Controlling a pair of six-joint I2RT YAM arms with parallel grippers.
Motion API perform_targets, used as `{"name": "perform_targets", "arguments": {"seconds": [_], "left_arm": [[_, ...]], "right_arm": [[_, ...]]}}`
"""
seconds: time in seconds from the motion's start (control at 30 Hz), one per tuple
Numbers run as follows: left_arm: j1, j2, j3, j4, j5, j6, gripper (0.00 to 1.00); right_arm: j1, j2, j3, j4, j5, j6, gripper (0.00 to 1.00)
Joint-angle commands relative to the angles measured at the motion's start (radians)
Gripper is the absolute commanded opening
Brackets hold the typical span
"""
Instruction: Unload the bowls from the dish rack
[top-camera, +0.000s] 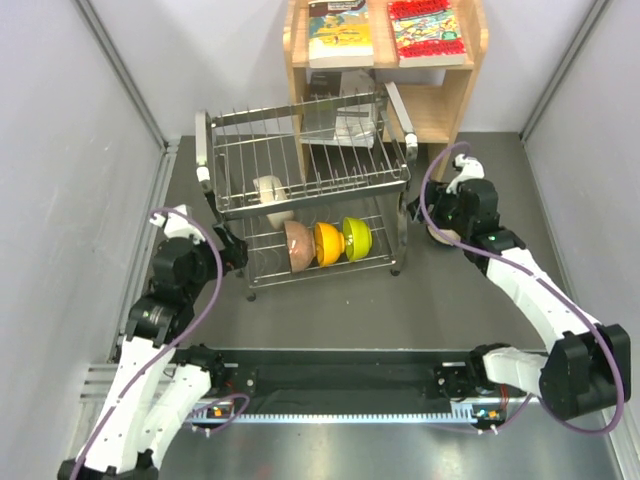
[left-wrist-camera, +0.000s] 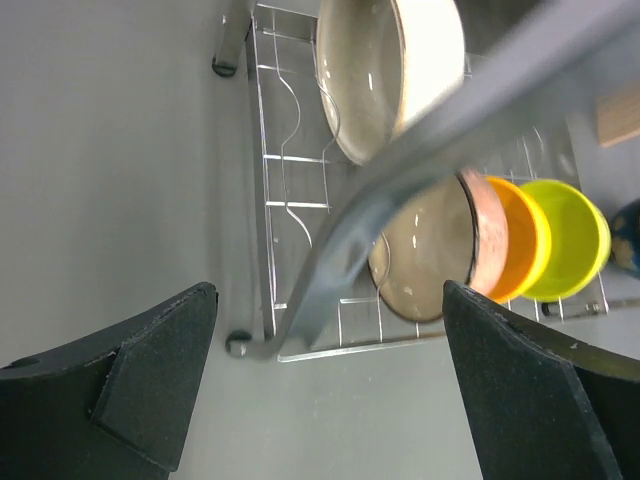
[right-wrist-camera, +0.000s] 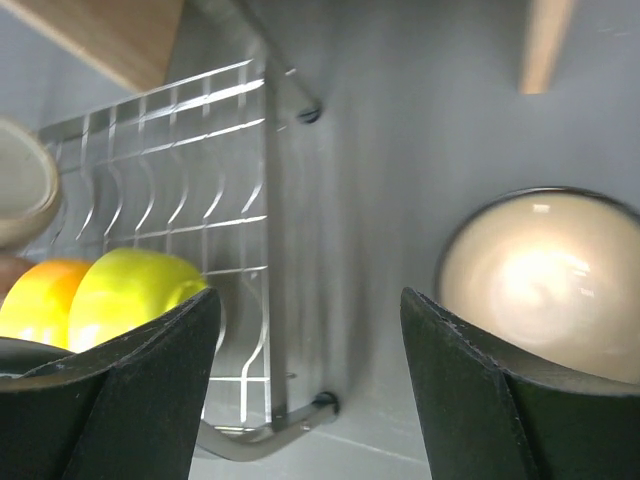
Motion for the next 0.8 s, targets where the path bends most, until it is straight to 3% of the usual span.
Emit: {"name": "perform_targets", "arguments": {"seconds": [0.0, 0.2, 0.43, 0.67, 0.7, 0.77], "left_arm": [[0.004, 0.075, 0.023, 0.146, -0.034, -0.048, 0.99], [0.004, 0.176, 0.003, 0.209, -0.064, -0.094, 0.96], [0.002, 0.165, -0.072, 0.251, -0.089, -0.148, 0.79], [0.002, 0.072, -0.077, 0.182, -0.15, -0.16, 0.22], [0.002, 0.048, -0.073, 0.162, -0.162, -0.166, 0.03], [0.002, 0.021, -0.051, 0.098, -0.207, -0.182, 0.0]], "right_arm": [[0.054, 0.037, 0.044, 0.092, -0.058, -0.008, 0.72], [0.117, 0.103, 0.061, 0.135, -0.07, 0.003, 0.71], [0.162, 0.186, 0.092, 0.155, -0.089, 0.004, 0.7], [0.177, 0.201, 0.093, 0.165, -0.089, 0.015, 0.7], [0.18, 0.2, 0.095, 0.161, -0.09, 0.016, 0.7], [0.186, 0.197, 0.092, 0.155, -0.092, 0.019, 0.69]]}}
